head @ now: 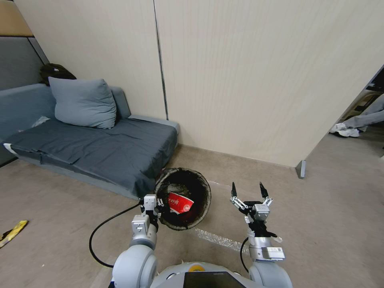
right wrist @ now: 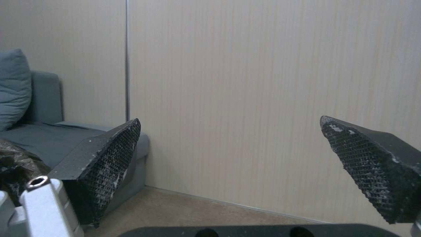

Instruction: Pick up the trash bin, then pick up the garbage from the floor and place it into the trash bin.

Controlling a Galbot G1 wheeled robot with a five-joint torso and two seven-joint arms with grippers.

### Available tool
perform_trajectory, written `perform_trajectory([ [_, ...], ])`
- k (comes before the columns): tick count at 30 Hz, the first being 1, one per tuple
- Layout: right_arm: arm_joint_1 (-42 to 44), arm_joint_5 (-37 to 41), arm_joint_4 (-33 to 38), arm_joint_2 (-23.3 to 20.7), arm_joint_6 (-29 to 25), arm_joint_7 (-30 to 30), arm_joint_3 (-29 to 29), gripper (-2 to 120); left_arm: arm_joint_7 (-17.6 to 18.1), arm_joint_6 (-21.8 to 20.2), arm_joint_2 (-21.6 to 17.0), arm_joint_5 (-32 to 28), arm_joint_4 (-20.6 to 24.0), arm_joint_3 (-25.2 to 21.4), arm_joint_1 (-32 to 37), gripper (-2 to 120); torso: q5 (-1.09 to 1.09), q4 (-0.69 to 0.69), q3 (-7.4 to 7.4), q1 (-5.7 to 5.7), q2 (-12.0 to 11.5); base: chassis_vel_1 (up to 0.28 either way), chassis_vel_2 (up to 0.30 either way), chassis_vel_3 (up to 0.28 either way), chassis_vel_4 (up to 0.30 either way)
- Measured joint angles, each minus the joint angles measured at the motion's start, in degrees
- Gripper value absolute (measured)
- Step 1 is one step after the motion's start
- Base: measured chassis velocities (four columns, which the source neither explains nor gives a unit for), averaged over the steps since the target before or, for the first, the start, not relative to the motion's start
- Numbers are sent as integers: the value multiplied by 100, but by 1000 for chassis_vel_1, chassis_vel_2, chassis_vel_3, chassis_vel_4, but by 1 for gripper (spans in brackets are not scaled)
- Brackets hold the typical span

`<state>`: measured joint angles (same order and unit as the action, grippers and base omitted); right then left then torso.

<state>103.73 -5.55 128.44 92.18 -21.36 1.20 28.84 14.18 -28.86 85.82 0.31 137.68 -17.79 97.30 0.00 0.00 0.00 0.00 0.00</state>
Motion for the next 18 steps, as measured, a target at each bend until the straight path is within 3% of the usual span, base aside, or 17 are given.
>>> perform_trajectory([
  [6, -72, -469, -63, -2, -115, 69, 7, 100, -2, -25, 26, 10, -11, 17, 8, 1, 0, 0, 0, 0, 0, 78, 73, 76, 83],
  [18, -142, -462, -131, -3, -164, -19, -62, 100, -7, -51, 8, 6, -9, 8, -8, 1, 0, 1, 0, 0, 0, 100, 108, 119, 115],
])
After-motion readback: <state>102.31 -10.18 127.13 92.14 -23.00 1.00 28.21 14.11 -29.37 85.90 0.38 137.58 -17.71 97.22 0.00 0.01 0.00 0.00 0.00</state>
